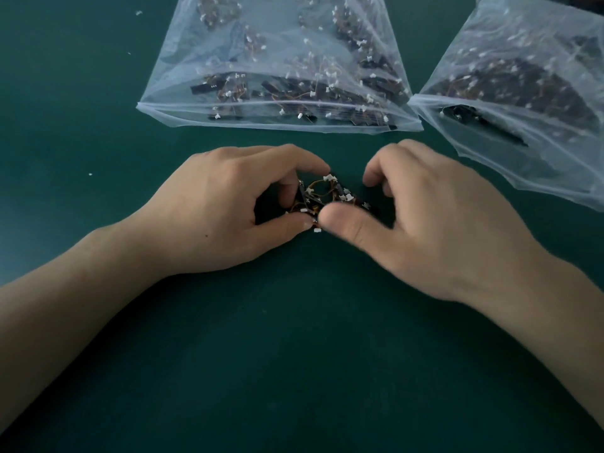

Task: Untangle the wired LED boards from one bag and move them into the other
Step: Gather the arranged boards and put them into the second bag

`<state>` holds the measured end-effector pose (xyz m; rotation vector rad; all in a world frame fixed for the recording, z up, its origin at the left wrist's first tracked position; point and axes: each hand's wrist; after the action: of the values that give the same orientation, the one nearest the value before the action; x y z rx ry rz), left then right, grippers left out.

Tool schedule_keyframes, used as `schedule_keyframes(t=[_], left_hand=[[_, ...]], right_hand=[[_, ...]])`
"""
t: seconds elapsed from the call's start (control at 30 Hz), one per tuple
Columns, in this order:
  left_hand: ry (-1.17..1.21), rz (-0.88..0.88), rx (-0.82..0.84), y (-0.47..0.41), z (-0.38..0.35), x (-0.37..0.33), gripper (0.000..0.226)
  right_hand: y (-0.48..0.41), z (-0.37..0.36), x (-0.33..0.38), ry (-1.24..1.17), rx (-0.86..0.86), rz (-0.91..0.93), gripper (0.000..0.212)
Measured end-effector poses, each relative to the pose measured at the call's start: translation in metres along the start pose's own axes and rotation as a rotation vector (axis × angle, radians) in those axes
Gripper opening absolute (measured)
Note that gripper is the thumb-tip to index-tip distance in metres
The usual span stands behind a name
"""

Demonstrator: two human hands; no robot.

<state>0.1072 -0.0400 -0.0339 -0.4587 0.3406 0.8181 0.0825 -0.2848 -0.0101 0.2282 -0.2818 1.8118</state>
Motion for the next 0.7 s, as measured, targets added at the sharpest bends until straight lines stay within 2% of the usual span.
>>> schedule_keyframes(t=[0.07, 0.13, 0.3, 0.4, 0.6, 0.7], left_hand=[[-0.011, 0.015, -0.011, -0.001, -0.001, -0.002, 0.044], [-0.008, 0.038, -0.022, -0.001, -0.002, -0.002, 0.042], [0.003, 0.04, -0.018, -0.003, -0.001, -0.003, 0.028], [0.042, 0.008, 0.004, -0.003, 0.001, -0.002, 0.029], [0.082, -0.008, -0.005, -0.002, 0.0, -0.002, 0.046], [0.112, -0.019, -0.036, -0.002, 0.0, 0.0, 0.044]], right_hand=[[0.003, -0.007, 0.009, 0.091, 0.005, -0.018, 0.096], [0.002, -0.012, 0.013, 0.111, -0.001, -0.01, 0.094], [-0.002, -0.015, 0.014, -0.094, -0.049, -0.04, 0.063], [-0.002, -0.016, 0.012, -0.144, -0.052, -0.022, 0.047], [-0.004, -0.018, 0.01, 0.031, -0.078, 0.084, 0.031], [-0.006, -0.019, 0.011, 0.134, -0.104, 0.14, 0.026]])
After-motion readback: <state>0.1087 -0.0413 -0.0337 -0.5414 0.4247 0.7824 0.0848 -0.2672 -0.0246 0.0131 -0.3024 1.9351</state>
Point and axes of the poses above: each hand's wrist, its own y-axis away from the middle knuckle, its own z-axis out of the back of the hand, x = y × z, and after that the axes turned 3 degrees about -z, right-handed
